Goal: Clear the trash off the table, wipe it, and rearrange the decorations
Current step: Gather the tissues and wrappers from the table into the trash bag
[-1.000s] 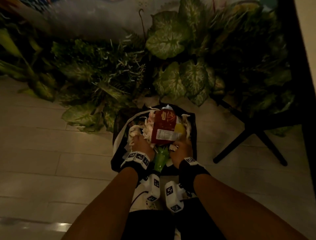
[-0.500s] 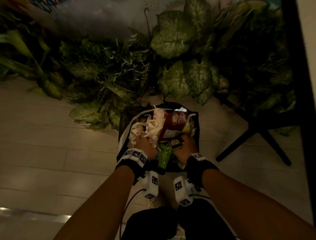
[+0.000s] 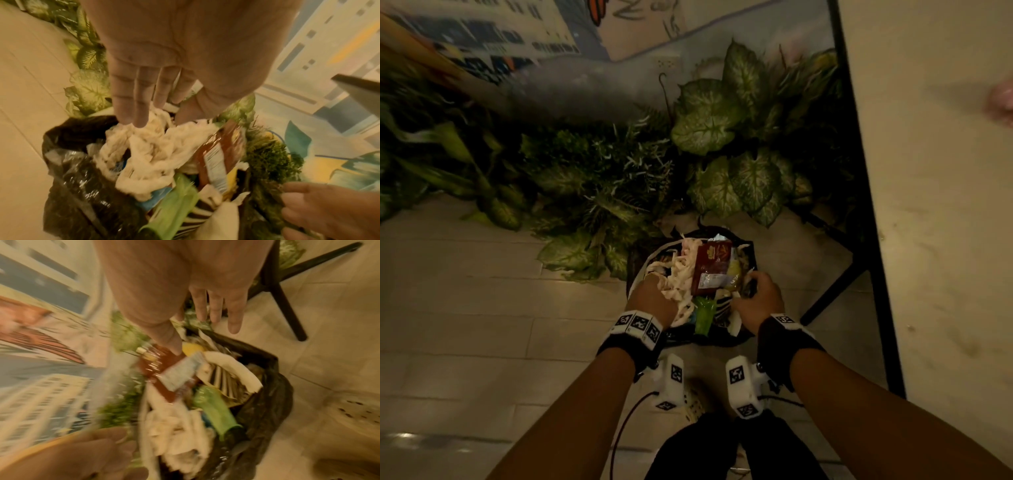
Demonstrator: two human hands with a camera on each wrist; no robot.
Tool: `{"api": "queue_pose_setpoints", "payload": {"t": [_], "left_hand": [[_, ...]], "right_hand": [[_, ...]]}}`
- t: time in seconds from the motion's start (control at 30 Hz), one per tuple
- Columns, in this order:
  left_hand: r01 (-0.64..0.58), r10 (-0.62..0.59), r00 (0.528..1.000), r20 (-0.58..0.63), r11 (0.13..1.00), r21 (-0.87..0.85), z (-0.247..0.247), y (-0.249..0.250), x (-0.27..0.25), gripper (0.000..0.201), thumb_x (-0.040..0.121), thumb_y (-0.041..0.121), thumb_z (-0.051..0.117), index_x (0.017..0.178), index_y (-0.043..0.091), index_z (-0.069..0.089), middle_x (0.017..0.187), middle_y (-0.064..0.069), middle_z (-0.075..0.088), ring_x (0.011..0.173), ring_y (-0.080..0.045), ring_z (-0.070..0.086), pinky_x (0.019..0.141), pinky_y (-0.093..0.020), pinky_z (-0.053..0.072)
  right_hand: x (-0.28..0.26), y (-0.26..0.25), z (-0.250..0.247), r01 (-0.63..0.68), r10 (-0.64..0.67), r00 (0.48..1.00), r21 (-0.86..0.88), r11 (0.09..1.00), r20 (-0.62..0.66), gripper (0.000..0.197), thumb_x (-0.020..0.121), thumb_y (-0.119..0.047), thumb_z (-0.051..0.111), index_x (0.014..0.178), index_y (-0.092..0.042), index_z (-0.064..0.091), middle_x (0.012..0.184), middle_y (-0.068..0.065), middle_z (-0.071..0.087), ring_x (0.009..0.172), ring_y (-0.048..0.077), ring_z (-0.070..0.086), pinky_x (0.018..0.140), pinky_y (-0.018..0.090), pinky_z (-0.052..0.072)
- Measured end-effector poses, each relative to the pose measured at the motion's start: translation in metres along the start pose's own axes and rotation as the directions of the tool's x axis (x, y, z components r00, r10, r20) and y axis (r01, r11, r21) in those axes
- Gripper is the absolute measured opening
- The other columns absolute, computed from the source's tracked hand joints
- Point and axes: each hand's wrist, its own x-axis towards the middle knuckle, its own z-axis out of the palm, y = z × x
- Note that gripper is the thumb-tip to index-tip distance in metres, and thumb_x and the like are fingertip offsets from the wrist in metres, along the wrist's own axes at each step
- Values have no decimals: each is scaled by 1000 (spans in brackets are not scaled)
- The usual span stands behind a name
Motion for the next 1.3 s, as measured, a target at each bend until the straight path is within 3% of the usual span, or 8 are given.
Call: {"api": "queue_pose_setpoints", "payload": {"t": [0.13, 0.27, 0.33, 0.43, 0.73, 1.03, 1.2, 1.3], "left_hand": [[-16, 17, 998, -52, 1000, 21, -29, 24, -22, 32, 86, 14, 59, 117, 11, 59, 122, -13, 60, 110, -30, 57, 82, -27, 43], [-109, 103, 987, -122, 993, -46, -51, 56, -50, 12, 86, 13, 57, 93, 12, 67, 101, -11, 67, 86, -26, 60, 70, -26, 43], [-158, 139, 979, -150, 979, -125, -57, 71, -64, 9, 85, 13, 59, 84, 15, 67, 92, -12, 70, 80, -26, 63, 69, -32, 52], [-212, 181, 972, -152, 950, -228, -64, 93, -89, 16, 85, 11, 64, 72, 20, 64, 82, -14, 69, 77, -32, 67, 73, -48, 59], [-429, 388, 903, -183, 829, -359, -54, 203, -151, 7, 86, 6, 63, 83, 10, 68, 83, -16, 70, 82, -30, 68, 78, -45, 57], [-571, 568, 817, -101, 772, -279, 72, 372, -216, 12, 83, -1, 63, 80, 10, 66, 83, -15, 68, 78, -31, 66, 64, -35, 54], [-617, 619, 785, -22, 778, -118, 148, 459, -248, 10, 80, 8, 70, 88, 13, 66, 93, -7, 69, 81, -29, 65, 74, -43, 56], [-661, 657, 750, 69, 746, 83, 190, 506, -264, 36, 79, 22, 73, 113, 20, 59, 115, 2, 60, 87, -20, 60, 78, -30, 46]], "right_hand": [[-35, -21, -28, 40, -45, 993, 41, 998, 112, 39, 87, -15, 64, 122, -14, 48, 106, 0, 52, 93, 17, 53, 78, 28, 44], [-77, -42, -64, 176, -180, 970, 36, 984, 165, 38, 84, -18, 67, 118, -20, 52, 103, 10, 63, 89, 24, 63, 76, 35, 55], [-102, -52, -90, 256, -254, 944, 17, 966, 208, 30, 83, -19, 67, 110, -22, 55, 99, 12, 66, 87, 24, 65, 80, 40, 56], [-135, -62, -137, 374, -361, 904, -13, 927, 228, 29, 83, -22, 69, 110, -23, 57, 96, 5, 67, 86, 19, 65, 80, 33, 55], [-176, -30, -312, 475, -475, 879, -119, 872, 35, 22, 84, -18, 69, 105, -18, 63, 91, -5, 70, 80, 9, 64, 71, 15, 51], [-129, 63, -560, 376, -438, 854, -247, 893, -282, 17, 80, -11, 72, 93, -20, 67, 84, -5, 69, 76, 9, 63, 67, 8, 45], [-103, 117, -681, 224, -347, 838, -314, 923, -422, 21, 78, -12, 74, 95, -21, 65, 98, -3, 65, 85, 19, 60, 76, 24, 41], [-82, 139, -728, 124, -291, 844, -364, 923, -451, 32, 76, -10, 74, 106, -17, 63, 111, 3, 56, 98, 23, 56, 84, 31, 41]]}}
